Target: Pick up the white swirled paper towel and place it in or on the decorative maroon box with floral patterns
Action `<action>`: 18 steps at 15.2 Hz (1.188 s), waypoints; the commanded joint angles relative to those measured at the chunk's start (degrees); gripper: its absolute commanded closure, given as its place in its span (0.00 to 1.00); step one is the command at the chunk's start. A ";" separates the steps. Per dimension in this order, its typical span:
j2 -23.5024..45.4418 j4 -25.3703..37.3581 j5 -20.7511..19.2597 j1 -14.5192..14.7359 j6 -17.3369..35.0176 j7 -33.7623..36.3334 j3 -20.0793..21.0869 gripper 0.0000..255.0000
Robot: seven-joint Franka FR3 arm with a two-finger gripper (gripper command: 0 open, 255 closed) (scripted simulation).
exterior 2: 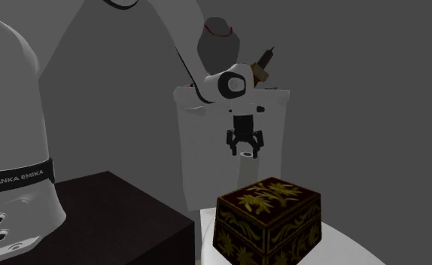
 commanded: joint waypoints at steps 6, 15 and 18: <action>1.68 -0.60 0.03 0.33 -0.02 -0.21 0.47 1.00; 0.43 -0.70 -0.58 -0.09 -1.19 0.34 1.04 1.00; -1.36 -0.80 -0.61 0.01 -2.88 0.30 0.94 1.00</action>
